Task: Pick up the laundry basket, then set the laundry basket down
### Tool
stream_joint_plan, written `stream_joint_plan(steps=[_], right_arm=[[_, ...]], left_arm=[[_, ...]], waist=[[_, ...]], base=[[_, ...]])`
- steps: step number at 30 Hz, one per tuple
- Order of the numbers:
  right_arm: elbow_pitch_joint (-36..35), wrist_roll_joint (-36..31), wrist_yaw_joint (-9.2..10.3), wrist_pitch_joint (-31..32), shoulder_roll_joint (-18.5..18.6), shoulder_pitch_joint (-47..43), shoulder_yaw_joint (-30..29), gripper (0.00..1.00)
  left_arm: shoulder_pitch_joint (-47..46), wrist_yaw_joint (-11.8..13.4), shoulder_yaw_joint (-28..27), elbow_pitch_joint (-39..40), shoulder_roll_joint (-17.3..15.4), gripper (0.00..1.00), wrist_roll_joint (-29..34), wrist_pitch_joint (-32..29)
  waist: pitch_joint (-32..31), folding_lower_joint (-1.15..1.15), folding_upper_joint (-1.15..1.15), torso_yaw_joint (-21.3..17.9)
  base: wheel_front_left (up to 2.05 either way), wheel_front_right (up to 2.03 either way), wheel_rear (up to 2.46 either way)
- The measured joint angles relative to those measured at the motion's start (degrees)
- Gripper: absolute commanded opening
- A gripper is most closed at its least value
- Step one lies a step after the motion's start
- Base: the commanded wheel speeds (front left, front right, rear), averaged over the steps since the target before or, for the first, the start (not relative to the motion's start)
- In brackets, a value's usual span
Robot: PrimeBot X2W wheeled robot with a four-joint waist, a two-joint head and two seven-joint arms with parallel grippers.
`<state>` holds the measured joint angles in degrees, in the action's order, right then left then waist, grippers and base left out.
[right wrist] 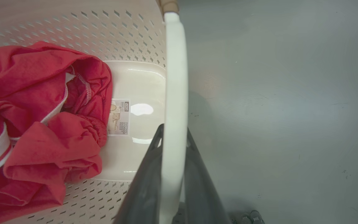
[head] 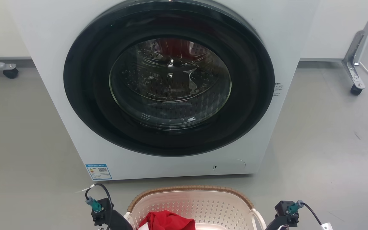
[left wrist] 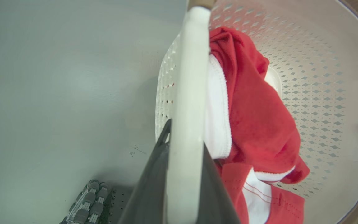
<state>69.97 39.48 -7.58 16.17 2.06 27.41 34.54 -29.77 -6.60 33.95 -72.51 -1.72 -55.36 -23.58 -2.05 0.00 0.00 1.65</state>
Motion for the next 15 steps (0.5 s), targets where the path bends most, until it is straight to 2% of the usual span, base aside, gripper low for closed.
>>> stream_joint_plan(steps=[15], right_arm=[[-0.3,1.2,0.01,0.4,0.1,0.0,0.6,0.00]], left_arm=[[0.0,0.0,0.5,0.1,-0.1,0.00,-1.0,1.0]], waist=[[0.6,0.01,0.00,0.0]], base=[[0.00,0.00,0.00]])
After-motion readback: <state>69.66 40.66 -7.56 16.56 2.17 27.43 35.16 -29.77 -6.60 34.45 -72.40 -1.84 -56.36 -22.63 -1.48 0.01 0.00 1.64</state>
